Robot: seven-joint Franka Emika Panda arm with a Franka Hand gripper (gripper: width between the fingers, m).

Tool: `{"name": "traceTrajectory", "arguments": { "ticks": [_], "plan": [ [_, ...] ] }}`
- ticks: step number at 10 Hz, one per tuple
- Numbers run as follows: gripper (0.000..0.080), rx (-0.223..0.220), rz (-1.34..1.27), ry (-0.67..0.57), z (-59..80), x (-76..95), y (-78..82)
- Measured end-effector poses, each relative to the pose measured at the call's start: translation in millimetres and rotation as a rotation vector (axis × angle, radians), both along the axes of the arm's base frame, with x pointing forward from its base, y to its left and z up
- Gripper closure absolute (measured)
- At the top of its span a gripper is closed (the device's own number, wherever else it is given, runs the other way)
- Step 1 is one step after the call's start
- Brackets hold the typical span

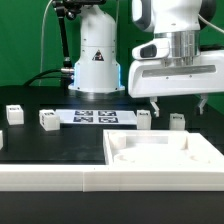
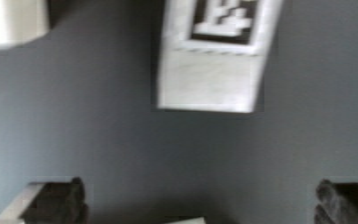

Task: Assemble one leg

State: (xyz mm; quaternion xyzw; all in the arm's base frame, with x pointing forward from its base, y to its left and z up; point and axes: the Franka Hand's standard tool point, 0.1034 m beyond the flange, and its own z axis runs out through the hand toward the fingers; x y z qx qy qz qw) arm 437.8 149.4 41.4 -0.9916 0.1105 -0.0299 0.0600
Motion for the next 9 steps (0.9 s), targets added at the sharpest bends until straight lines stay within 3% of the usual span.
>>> {"name": "traceTrajectory", "arguments": {
  "ticks": [5,9],
  "plan": [
    [0.0151,-0.003,0.053,0.028,-2.8,-1.8,-4.5],
    [0.0151,0.018,0.146,0.3,2.1,-3.9,-4.4]
  ]
}}
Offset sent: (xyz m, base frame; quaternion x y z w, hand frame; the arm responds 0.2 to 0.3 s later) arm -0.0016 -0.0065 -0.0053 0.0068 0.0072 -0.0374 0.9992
